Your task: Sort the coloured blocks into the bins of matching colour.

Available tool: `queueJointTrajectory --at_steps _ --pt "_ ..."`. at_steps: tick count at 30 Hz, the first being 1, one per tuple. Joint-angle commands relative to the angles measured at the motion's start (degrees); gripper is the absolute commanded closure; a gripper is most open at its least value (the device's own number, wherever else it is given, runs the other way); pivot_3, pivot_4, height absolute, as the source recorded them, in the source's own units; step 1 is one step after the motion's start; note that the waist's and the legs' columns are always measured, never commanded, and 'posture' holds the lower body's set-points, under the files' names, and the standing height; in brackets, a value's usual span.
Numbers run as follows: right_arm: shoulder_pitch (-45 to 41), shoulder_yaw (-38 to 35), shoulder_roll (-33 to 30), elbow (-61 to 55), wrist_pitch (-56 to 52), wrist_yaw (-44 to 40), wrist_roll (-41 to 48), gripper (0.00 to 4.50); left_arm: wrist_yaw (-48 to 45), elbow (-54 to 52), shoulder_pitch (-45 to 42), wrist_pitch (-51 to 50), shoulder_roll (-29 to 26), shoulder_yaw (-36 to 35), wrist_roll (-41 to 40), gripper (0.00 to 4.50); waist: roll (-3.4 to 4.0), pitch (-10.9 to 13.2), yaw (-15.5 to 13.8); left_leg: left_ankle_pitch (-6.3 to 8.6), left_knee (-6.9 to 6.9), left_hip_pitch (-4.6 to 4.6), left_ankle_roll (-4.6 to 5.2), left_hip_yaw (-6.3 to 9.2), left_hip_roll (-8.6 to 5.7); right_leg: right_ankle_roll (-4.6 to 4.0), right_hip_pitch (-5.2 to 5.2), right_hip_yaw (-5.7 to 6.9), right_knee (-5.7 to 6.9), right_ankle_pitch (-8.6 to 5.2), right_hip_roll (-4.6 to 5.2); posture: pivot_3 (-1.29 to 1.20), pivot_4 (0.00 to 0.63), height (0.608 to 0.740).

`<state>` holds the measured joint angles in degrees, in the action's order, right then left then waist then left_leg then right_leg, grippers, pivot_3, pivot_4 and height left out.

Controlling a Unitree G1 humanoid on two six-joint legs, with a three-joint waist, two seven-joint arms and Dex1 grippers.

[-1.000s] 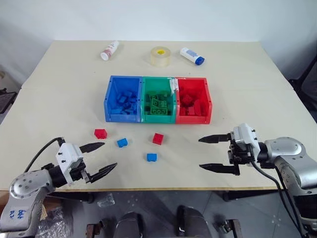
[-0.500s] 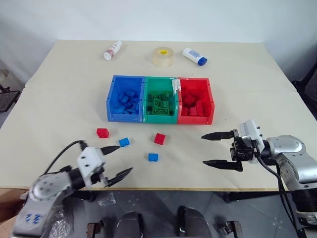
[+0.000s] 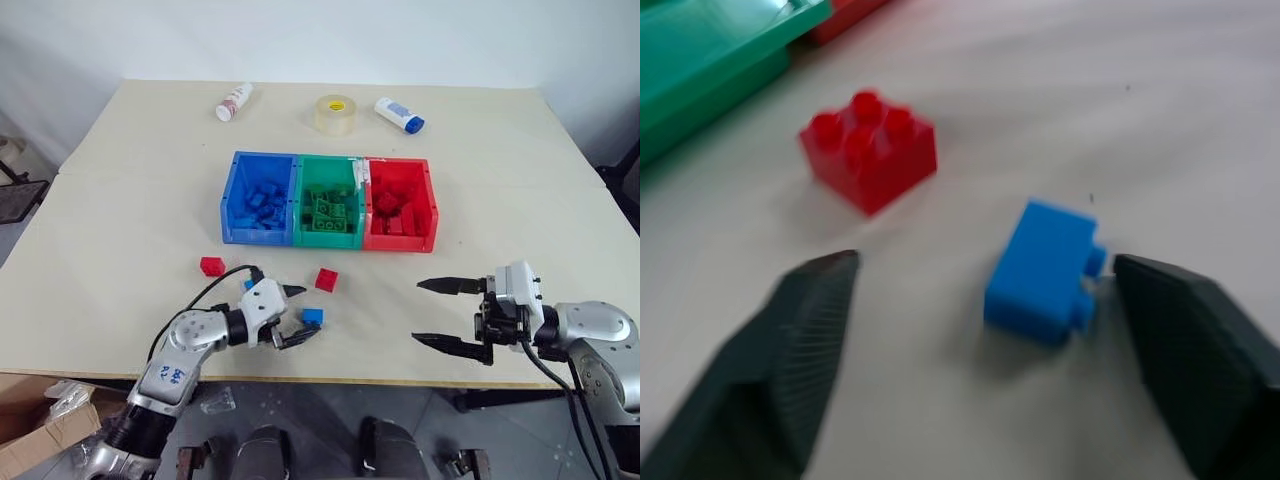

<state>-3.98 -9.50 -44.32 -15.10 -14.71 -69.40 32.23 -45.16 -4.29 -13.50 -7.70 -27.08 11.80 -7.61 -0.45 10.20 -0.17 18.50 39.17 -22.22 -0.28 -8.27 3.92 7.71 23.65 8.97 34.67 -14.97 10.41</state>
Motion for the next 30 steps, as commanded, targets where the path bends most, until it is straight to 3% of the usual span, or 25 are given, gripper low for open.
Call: queueJointTrajectory --at_steps 1,7,8,12,16,20,24,29,30 --pt "2.43 -3.16 -0.2 -3.53 0.41 1.4 1.52 0.0 -2.04 3.3 -1.43 2.0 0.36 2.06 1.45 1.52 0.01 -0.01 -0.03 0.0 0.0 0.02 0.0 0.0 0.0 0.0 -0.01 0.0 0.0 0.0 0.0 0.0 0.15 0.74" --pt "4.11 -4.66 -0.55 -4.16 0.53 2.45 1.77 0.0 -4.21 3.96 -2.44 2.62 -0.31 2.45 1.14 3.46 0.02 -0.02 0.08 -0.01 0.02 0.08 0.0 0.01 0.0 0.0 -0.06 -0.01 0.01 0.0 0.0 0.0 0.15 0.74" --pt "4.19 -4.8 -0.61 -4.16 0.56 2.5 1.79 0.0 -4.53 3.87 -2.49 2.88 -0.36 2.38 0.96 3.57 0.02 -0.02 0.09 -0.01 0.02 0.08 0.0 0.03 0.0 0.0 -0.06 -0.01 0.01 0.0 0.0 0.0 0.15 0.74" --pt "3.86 -5.31 -0.95 -3.61 0.57 2.61 1.75 0.0 -4.2 1.06 -2.57 2.9 -0.14 0.29 -0.98 3.57 0.02 -0.01 0.1 0.0 0.02 0.06 0.01 0.02 0.0 0.0 -0.06 0.0 0.02 0.0 0.0 0.0 0.15 0.74" --pt "2.92 -5.65 -1.31 -2.28 0.72 2.34 1.47 0.0 -3.1 -4.62 -3.33 -4.39 -1.33 -1.08 -1.68 3.57 0.01 -0.01 0.17 -0.01 0.02 0.04 0.01 0.03 0.0 0.0 -0.04 0.0 0.03 0.0 0.0 0.0 0.15 0.74" --pt "1.0 -5.67 -1.41 -0.48 0.95 2.08 1.2 0.0 4.27 -7.08 -8.18 -11.43 0.14 -8.72 -4.25 3.57 -0.04 0.02 0.01 -0.01 0.02 0.03 0.02 0.04 0.0 0.01 -0.05 0.0 0.02 0.0 0.0 0.0 0.15 0.74" --pt "-0.61 -5.13 -1.13 0.77 1.23 1.98 0.75 0.0 8.53 -2.71 -14.5 -13.13 0.3 -12.2 -3.46 3.57 -0.04 0.02 0.04 -0.03 0.02 0.04 0.03 0.05 0.0 0.01 -0.06 0.0 0.04 0.0 -0.01 0.0 0.15 0.74" --pt "-2.3 -4.44 -0.53 1.27 1.53 2.67 0.45 0.0 12.68 9.99 -23.37 -9.42 0.46 -13.5 -0.38 3.57 -0.05 0.03 0.04 -0.03 0.02 0.02 0.03 0.02 -0.05 0.07 -0.07 0.01 -0.01 0.04 -0.01 0.0 0.15 0.74" --pt "-2.34 -4.38 -0.47 1.22 1.57 2.79 0.43 0.0 12.71 13.61 -24.92 -7.65 0.61 -13.13 0.3 3.22 -0.05 0.02 0.04 -0.03 0.02 0.02 0.03 0.02 -0.05 0.07 -0.07 0.01 -0.02 0.04 -0.01 0.0 0.15 0.74"
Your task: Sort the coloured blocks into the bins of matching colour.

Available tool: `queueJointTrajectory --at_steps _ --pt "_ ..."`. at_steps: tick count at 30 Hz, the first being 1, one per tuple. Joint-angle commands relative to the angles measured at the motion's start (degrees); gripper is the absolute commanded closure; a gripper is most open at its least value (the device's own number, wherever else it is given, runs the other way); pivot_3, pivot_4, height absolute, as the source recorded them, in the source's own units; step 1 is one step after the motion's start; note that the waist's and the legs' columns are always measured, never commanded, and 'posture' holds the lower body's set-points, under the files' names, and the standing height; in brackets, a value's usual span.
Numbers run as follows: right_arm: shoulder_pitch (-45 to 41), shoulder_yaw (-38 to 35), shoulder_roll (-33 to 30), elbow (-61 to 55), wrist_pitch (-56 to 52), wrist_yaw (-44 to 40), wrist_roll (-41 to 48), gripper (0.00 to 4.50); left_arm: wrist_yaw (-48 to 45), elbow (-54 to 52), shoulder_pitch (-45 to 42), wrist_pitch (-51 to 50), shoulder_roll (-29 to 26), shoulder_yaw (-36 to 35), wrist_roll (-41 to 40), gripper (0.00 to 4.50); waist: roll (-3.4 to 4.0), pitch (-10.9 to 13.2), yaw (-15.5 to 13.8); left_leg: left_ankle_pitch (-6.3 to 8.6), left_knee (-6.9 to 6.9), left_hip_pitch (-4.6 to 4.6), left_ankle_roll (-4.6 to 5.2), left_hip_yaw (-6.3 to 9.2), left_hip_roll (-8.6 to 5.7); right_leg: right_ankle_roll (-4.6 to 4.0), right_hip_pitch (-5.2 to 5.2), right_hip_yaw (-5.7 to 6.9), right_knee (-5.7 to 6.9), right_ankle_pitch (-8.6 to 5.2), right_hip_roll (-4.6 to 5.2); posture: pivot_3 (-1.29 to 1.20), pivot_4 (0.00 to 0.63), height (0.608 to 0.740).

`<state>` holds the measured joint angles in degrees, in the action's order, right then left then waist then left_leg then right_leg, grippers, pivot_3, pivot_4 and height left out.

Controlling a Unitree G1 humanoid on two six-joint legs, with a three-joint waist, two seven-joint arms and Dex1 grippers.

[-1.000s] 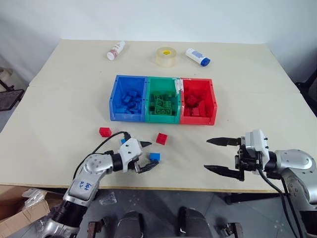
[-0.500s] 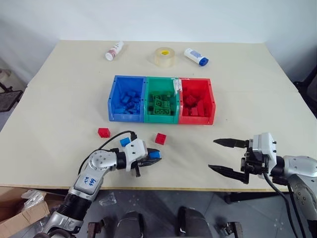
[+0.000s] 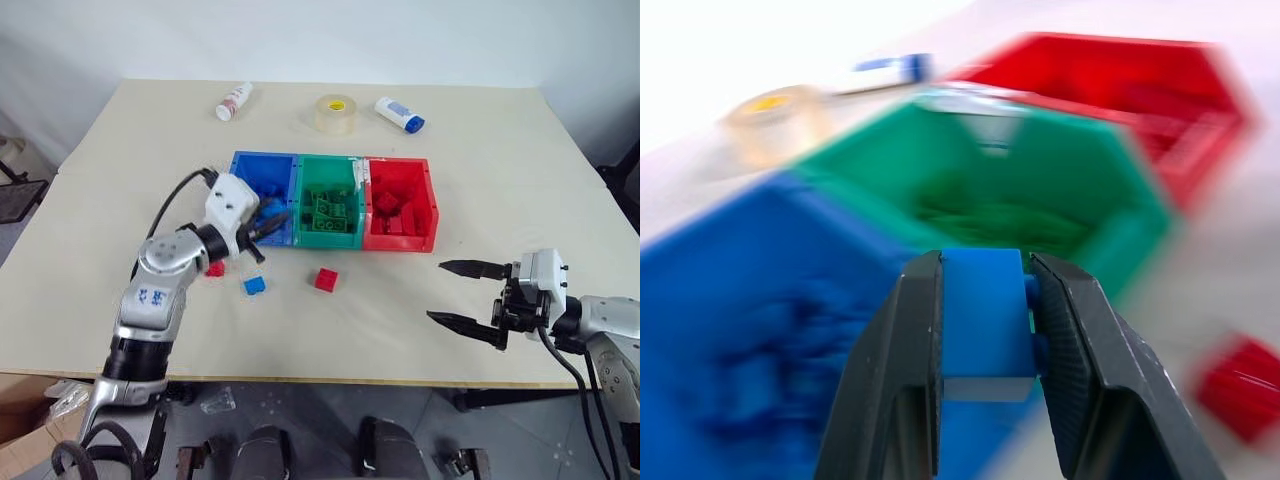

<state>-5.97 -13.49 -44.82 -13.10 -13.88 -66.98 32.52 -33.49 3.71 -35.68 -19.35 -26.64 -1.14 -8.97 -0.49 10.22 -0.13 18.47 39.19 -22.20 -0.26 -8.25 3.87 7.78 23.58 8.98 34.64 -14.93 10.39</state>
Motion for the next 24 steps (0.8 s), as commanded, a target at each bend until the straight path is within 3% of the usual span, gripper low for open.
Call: queueJointTrajectory --at_steps 1,5,10,16,24 --pt "-0.29 -0.36 0.06 -0.88 0.78 0.46 0.12 0.0 1.22 8.55 -3.89 5.22 0.35 0.0 2.18 2.82 0.0 0.0 0.02 0.0 0.0 0.0 0.0 -0.01 0.0 0.0 0.0 0.0 -0.01 0.0 0.0 0.0 0.15 0.74" --pt "0.43 -0.99 -0.02 -1.62 0.8 1.12 0.21 0.0 0.17 15.06 -7.03 8.88 0.69 0.98 3.44 1.56 -0.02 0.01 0.04 0.0 -0.01 -0.03 0.0 -0.02 -0.01 0.03 0.01 0.0 -0.06 0.01 0.0 0.0 0.15 0.74" --pt "1.14 -1.61 -0.45 -2.09 0.58 1.44 0.6 0.0 -5.05 14.13 -6.28 8.55 -1.46 0.06 0.89 0.03 -0.05 0.03 0.06 0.0 -0.01 -0.08 0.0 -0.02 -0.02 0.06 0.02 0.01 -0.11 0.03 0.0 0.0 0.15 0.74" --pt "0.13 -1.16 -1.13 -0.73 0.14 0.18 0.9 0.0 -16.24 6.8 0.64 7.73 -8.94 -3.14 -4.93 0.03 -0.05 0.03 0.48 0.0 -0.01 -0.07 0.0 -0.04 -0.01 0.06 0.05 -0.02 -0.09 0.03 -0.01 0.0 0.15 0.74" --pt "-4.85 0.85 -2.1 5.12 0.31 -3.62 0.04 0.0 -31.07 -3.81 18.93 6.05 -20.1 -14.5 -17.21 0.03 -0.04 0.03 0.54 0.01 -0.03 -0.02 0.0 -0.06 0.03 0.06 0.08 -0.07 -0.03 0.03 0.0 0.0 0.15 0.74"
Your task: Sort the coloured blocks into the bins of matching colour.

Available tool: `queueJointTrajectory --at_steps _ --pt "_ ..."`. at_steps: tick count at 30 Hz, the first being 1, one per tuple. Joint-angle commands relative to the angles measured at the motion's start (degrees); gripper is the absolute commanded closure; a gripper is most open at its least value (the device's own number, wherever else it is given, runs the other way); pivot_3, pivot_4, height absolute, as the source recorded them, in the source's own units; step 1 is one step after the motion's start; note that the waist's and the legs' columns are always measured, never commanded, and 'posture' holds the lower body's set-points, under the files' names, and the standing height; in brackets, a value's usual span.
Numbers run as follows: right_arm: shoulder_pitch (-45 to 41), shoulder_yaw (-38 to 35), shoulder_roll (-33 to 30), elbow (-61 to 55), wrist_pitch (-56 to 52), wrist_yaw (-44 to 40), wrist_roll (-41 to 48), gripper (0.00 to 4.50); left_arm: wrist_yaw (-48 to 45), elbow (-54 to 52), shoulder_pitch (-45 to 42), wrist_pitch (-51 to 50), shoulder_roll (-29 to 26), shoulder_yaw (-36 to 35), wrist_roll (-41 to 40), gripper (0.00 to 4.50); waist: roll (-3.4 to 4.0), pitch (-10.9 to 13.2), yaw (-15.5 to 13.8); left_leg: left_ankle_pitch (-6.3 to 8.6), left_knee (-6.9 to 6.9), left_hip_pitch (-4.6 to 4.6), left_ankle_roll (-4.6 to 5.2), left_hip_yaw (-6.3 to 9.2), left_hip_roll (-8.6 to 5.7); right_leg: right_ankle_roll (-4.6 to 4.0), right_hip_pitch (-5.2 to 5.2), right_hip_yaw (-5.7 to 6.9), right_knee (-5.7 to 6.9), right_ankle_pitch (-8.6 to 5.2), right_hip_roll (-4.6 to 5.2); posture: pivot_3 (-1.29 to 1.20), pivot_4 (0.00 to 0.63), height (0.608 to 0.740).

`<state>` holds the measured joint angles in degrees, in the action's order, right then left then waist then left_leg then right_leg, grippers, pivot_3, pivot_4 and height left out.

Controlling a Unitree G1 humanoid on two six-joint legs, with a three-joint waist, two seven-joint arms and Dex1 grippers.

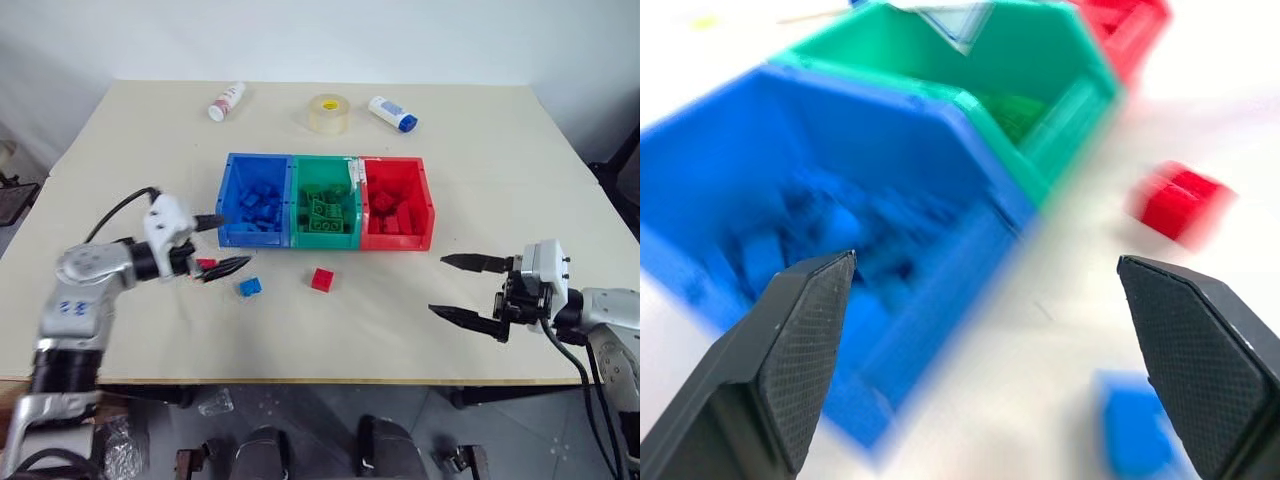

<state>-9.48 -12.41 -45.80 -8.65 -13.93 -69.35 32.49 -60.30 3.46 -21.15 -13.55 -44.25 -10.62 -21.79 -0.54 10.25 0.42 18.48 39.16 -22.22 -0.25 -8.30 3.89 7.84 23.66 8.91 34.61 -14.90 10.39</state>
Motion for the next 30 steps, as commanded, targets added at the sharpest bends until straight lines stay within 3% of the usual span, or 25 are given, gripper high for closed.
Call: queueJointTrajectory --at_steps 1,7,12,21,24,30 --pt "-1.91 0.01 -1.16 1.28 0.4 -1.57 -0.02 0.0 -5.82 -4.0 7.49 0.84 -3.66 -6.71 -4.93 0.03 0.02 0.0 -0.02 0.0 0.0 -0.01 0.0 -0.01 0.0 0.0 0.01 0.0 0.0 0.0 0.0 0.0 0.15 0.74" --pt "-3.59 0.68 -1.42 3.38 0.75 -3.39 -0.42 0.0 -10.04 -5.05 22.03 1.74 -7.08 -15.26 -6.89 0.03 0.03 0.02 -0.36 0.02 0.0 -0.02 0.01 -0.02 0.03 -0.03 0.04 0.0 -0.02 -0.01 0.0 0.0 0.15 0.74" --pt "-4.79 1.21 -1.24 4.66 1.19 -4.45 -0.94 0.0 -8.15 -8.61 22.45 1.13 -5.55 -14.1 -7.68 0.03 0.03 0.01 -0.48 0.02 0.0 -0.02 0.01 0.01 0.03 -0.04 0.03 0.0 0.0 -0.02 0.02 0.0 0.15 0.74" --pt "-3.82 0.8 -0.75 2.76 1.31 -3.53 -0.75 0.0 5.38 -15.85 9.76 -4.47 4.43 5.81 0.66 0.03 0.06 0.0 -0.29 0.02 -0.01 -0.02 -0.01 -0.03 -0.01 -0.04 0.02 0.0 0.04 -0.01 0.0 0.0 0.15 0.74" --pt "-1.48 -0.42 -0.56 0.59 1.06 -1.92 -0.37 0.0 10.58 -10.88 3.01 -2.69 12.7 14.59 6.63 0.03 0.07 -0.01 -0.6 0.01 0.01 0.0 -0.01 -0.03 -0.03 -0.03 -0.02 0.0 0.03 -0.01 0.0 0.0 0.15 0.74" --pt "1.99 -1.7 -0.18 -2.97 0.42 0.75 0.31 0.0 12.79 -1.64 -2.77 2.73 19.39 21.41 13.09 0.03 0.05 -0.02 -0.26 0.0 0.03 0.0 0.01 -0.02 -0.05 0.03 -0.05 0.01 -0.06 0.03 -0.01 0.0 0.15 0.74"
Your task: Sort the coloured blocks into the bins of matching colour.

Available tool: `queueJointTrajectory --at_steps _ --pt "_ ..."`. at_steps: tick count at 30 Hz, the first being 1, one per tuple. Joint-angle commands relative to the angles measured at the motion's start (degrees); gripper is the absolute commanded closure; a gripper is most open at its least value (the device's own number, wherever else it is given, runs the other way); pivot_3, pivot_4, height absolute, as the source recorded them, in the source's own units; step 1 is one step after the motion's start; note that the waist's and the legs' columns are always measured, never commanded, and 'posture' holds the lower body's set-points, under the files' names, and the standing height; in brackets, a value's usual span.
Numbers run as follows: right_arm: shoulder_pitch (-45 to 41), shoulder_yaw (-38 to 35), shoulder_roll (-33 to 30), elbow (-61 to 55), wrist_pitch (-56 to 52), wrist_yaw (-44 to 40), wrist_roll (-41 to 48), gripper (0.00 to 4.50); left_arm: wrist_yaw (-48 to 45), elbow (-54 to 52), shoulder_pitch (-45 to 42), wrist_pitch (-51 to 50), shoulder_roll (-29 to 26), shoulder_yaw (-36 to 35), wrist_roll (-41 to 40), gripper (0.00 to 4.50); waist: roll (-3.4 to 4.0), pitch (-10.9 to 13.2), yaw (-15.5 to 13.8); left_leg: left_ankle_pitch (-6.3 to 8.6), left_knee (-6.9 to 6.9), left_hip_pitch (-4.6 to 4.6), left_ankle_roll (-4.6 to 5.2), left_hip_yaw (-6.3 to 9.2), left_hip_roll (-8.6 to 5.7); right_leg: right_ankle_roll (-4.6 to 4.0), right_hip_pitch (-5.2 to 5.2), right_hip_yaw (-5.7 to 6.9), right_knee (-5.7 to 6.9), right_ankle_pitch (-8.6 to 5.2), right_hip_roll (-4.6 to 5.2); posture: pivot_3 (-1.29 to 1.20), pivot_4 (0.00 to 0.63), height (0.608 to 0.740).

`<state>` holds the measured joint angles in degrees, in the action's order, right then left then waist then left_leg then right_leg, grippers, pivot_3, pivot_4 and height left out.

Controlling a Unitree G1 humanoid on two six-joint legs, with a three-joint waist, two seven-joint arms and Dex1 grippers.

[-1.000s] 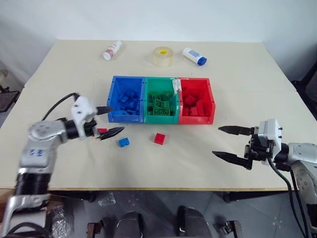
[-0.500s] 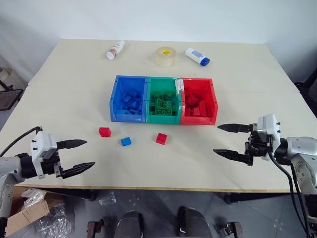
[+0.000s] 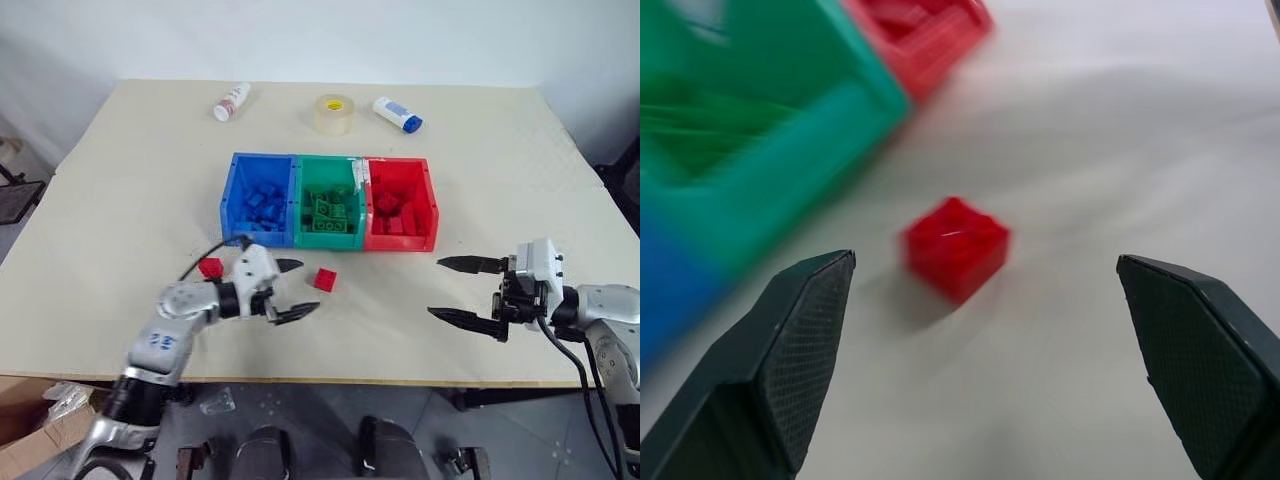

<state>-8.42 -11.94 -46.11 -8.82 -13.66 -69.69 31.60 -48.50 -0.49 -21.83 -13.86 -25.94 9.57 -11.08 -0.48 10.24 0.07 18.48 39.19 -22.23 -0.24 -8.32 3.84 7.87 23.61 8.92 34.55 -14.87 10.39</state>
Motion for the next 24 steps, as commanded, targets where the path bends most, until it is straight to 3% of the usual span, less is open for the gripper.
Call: queueJointTrajectory --at_steps 1,5,8,14,24 --pt "1.65 -2.47 0.18 -3.44 0.11 1.52 1.34 0.0 1.32 4.1 -3.12 3.72 1.85 2.22 3.44 0.03 0.0 0.0 0.0 0.0 0.0 0.0 0.0 -0.01 0.0 0.0 0.01 -0.01 0.0 0.0 0.0 0.0 0.15 0.74" --pt "3.49 -3.32 0.26 -5.29 -0.1 3.22 1.87 0.0 1.63 9.12 -5.45 6.1 3.79 3.65 5.53 0.03 0.0 0.0 -0.1 0.0 0.02 -0.01 0.01 0.01 0.0 0.0 -0.02 0.0 -0.04 0.0 0.02 0.0 0.15 0.74" --pt "4.9 -4.02 0.27 -6.37 -0.13 4.12 2.19 0.0 0.89 10.95 -6.22 7.07 4.63 3.77 5.59 0.62 0.0 0.0 -0.13 0.0 0.01 -0.01 0.01 0.02 0.0 0.0 -0.01 0.0 -0.04 0.0 0.02 0.0 0.15 0.74" --pt "6.44 -4.74 0.13 -7.24 0.0 5.04 2.79 0.0 -0.83 11.4 -6.55 6.9 4.82 3.33 5.14 2.4 0.01 0.0 -0.11 0.0 0.03 0.0 0.03 0.03 0.0 0.0 -0.03 0.0 -0.02 0.0 0.02 0.0 0.15 0.74" --pt "8.08 -7.15 0.36 -7.19 0.79 5.9 3.75 0.0 2.81 9.76 -10.38 6.48 8.72 2.57 5.28 2.47 -0.01 0.01 -0.74 -0.01 0.06 -0.04 0.05 0.05 -0.01 0.01 -0.03 0.01 -0.03 0.01 0.03 0.0 0.15 0.74"
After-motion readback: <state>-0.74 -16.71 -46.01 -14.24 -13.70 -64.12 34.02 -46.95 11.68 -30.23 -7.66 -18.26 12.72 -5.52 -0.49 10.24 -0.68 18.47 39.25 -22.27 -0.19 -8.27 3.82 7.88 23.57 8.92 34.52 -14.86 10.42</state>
